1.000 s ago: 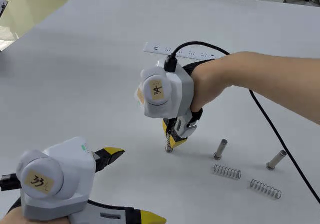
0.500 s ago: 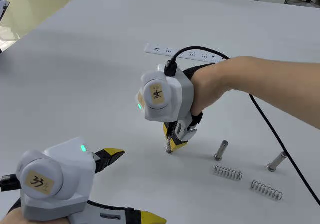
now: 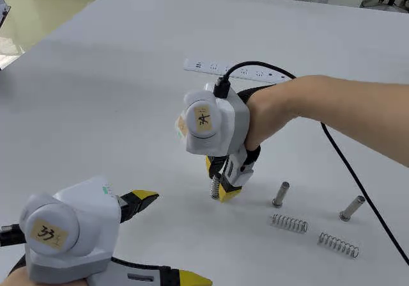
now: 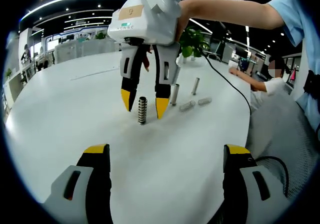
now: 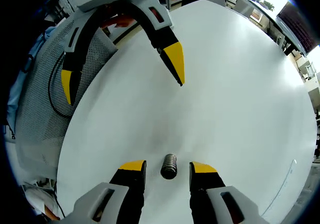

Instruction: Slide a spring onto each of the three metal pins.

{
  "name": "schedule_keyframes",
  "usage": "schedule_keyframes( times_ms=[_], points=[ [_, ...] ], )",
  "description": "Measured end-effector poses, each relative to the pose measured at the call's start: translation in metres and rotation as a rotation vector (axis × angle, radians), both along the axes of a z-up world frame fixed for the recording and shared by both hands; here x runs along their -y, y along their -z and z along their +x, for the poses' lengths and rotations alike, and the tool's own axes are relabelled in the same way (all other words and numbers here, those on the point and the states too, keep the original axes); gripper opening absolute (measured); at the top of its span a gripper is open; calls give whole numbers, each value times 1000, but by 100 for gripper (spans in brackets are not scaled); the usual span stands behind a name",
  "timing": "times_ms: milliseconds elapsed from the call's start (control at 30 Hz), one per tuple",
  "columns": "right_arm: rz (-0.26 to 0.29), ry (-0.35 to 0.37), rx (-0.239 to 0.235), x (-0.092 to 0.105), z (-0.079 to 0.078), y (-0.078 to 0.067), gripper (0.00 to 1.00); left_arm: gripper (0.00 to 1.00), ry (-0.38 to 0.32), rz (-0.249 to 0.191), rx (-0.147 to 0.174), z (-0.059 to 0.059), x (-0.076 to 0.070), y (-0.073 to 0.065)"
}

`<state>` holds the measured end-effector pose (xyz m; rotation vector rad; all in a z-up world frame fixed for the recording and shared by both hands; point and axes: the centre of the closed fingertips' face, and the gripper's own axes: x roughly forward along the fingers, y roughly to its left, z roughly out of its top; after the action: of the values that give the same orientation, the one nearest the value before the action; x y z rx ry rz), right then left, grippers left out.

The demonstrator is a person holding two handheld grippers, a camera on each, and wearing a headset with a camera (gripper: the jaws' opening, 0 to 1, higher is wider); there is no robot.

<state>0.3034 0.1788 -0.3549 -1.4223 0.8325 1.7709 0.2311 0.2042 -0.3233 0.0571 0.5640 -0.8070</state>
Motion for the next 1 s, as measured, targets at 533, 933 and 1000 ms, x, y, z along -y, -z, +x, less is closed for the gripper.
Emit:
schedule_keyframes(
  times_ms=[533,933,1000],
  points=[
    [139,126,-43,1,-6,-3,91,93,-5,-11,13,6,1,-7],
    [236,243,-62,15,-6,-14,99,93,-10,-17,21,9,1,-13],
    [268,272,-66,18,-6,-19,99,93,-11,-17,24,10,1,-14]
  ],
)
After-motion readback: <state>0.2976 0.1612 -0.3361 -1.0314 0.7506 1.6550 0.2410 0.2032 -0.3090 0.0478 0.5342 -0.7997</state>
